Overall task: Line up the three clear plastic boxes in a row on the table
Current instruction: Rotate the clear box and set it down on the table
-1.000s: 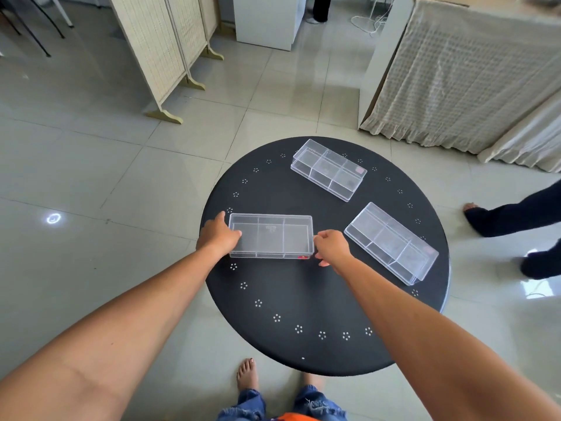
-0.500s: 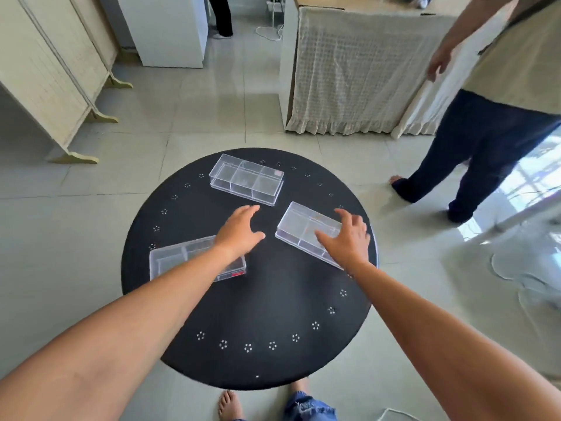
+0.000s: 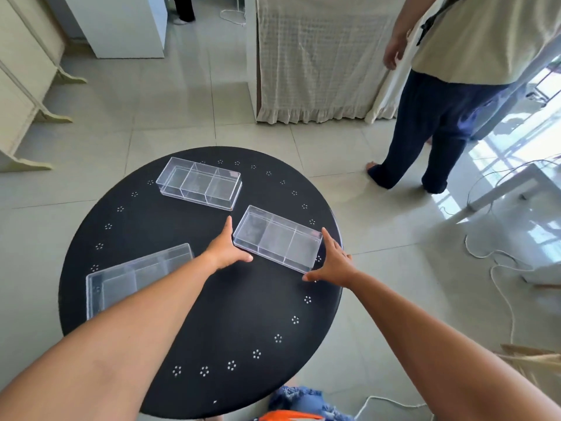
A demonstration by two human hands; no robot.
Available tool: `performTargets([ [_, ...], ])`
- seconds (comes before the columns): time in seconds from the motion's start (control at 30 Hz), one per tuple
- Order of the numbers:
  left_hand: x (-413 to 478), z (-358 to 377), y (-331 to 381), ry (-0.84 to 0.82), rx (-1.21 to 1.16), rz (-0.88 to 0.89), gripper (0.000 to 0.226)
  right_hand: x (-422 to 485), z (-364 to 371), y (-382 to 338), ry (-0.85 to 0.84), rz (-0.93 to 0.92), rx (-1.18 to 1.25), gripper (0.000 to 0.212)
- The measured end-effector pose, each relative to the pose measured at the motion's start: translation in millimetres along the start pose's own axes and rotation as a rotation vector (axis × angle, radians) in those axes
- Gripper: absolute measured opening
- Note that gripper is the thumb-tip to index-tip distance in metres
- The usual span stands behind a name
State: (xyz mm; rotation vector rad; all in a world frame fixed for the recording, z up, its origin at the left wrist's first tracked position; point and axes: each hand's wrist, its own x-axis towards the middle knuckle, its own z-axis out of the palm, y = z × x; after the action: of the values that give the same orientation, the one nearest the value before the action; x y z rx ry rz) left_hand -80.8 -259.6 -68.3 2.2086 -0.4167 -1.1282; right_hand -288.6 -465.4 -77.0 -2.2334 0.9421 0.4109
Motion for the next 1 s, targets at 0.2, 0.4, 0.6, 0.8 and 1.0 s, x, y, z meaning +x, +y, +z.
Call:
performTargets([
  [0.2,1.9,2.1,-5.6,0.048,-0.099,-0.022,0.114,17.4,4.4,-0.1,0.04,-0.077,0.172,0.133],
  [0.4,-6.6,-11.4,1.8,0.18,-0.196,0.024,0.106,39.2,-11.9,-14.9,-0.037,-0.117,0.572,0.123],
  [0.6,-19.1,-23.7,24.5,0.355,-0.255,0.102,0.077,49.8,-51.6,-41.0,-0.073,-0.032,0.739,0.08],
  [0.8,-19.3,-18.0,33.7,0.471,-0.217,0.1,0.072,49.8,-66.0,-48.0,-0.268,0.122,0.789,0.07],
  [1.0,-21.5,-8.2,43.5,0.571,-0.1,0.002,0.051,50.9,-71.9,-44.0,-0.428,0.074,0.693,0.062],
])
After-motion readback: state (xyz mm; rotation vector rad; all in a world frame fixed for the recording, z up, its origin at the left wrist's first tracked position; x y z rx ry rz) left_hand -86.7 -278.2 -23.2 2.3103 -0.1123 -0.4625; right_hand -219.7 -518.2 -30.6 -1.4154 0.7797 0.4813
